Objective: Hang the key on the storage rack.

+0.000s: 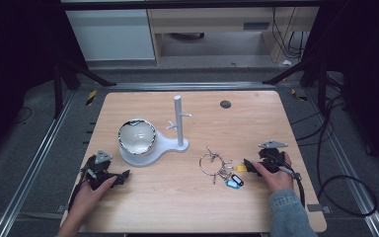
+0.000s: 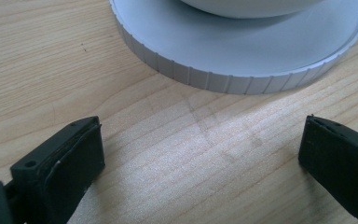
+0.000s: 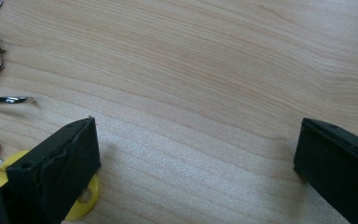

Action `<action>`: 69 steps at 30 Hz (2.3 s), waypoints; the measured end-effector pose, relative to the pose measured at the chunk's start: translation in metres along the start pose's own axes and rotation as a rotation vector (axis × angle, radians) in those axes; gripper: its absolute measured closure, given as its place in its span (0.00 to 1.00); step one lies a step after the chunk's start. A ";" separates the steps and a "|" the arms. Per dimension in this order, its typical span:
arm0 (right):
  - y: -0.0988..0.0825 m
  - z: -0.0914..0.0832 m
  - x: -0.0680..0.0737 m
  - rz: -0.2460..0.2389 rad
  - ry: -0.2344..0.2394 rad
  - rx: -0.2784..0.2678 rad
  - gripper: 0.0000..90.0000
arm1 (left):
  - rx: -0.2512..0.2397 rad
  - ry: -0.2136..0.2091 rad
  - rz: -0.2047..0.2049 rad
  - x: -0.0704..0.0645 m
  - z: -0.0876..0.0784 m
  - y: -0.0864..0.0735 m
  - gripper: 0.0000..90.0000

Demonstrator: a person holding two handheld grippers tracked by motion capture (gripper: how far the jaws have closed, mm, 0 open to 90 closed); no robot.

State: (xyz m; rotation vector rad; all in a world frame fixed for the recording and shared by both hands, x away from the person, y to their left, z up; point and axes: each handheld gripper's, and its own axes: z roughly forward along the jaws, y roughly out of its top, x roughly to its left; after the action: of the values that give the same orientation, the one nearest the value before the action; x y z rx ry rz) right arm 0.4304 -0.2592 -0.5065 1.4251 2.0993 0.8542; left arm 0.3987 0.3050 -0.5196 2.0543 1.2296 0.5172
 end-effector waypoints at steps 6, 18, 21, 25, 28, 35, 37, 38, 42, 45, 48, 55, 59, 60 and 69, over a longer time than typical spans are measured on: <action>0.002 -0.001 -0.002 -0.008 0.006 0.018 0.06 | 0.000 0.000 0.000 0.000 0.000 0.000 0.00; 0.008 -0.022 0.003 -0.105 0.057 0.029 0.46 | 0.001 0.001 0.000 0.000 0.000 0.000 0.00; 0.008 -0.024 0.004 -0.120 0.072 0.030 0.51 | 0.003 0.001 0.002 0.000 0.000 0.000 0.00; 0.011 -0.028 0.008 -0.145 0.126 0.035 0.66 | 0.003 0.001 0.001 0.000 0.000 0.000 0.00; 0.013 -0.033 0.014 -0.168 0.181 0.033 0.79 | 0.003 0.001 0.001 0.000 0.000 0.000 0.00; 0.018 -0.034 0.030 -0.245 0.248 0.058 0.86 | 0.003 0.001 0.001 0.000 0.000 0.000 0.00; 0.022 -0.034 0.037 -0.278 0.270 0.069 0.85 | 0.004 0.001 0.001 0.000 0.000 0.000 0.00; 0.022 -0.034 0.037 -0.278 0.270 0.069 0.85 | 0.003 0.001 0.001 0.000 0.000 0.000 0.00; 0.035 -0.028 0.059 -0.399 0.280 0.129 0.88 | 0.006 0.002 0.002 0.000 -0.001 0.000 0.00; 0.041 -0.024 0.066 -0.455 0.282 0.165 0.89 | 0.005 0.002 0.001 0.000 -0.001 0.000 0.00; 0.049 -0.017 0.077 -0.548 0.292 0.236 0.89 | 0.005 0.002 0.001 0.000 -0.001 0.000 0.00; 0.057 -0.004 0.084 -0.587 0.331 0.309 0.93 | 0.005 0.002 0.001 0.000 -0.001 0.000 0.00; 0.060 0.000 0.085 -0.601 0.332 0.338 0.93 | 0.005 0.002 0.001 0.000 -0.001 0.000 0.00; 0.060 0.000 0.086 -0.605 0.334 0.351 0.91 | 0.004 0.002 0.001 0.000 -0.001 0.000 0.00; 0.067 0.008 0.087 -0.643 0.348 0.424 0.92 | 0.004 0.002 0.001 0.000 -0.001 0.000 0.00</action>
State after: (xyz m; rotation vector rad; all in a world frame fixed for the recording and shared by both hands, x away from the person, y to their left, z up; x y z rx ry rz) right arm 0.4482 -0.1583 -0.4665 0.6897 2.8877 0.4267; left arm 0.3977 0.3052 -0.5194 2.0584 1.2325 0.5175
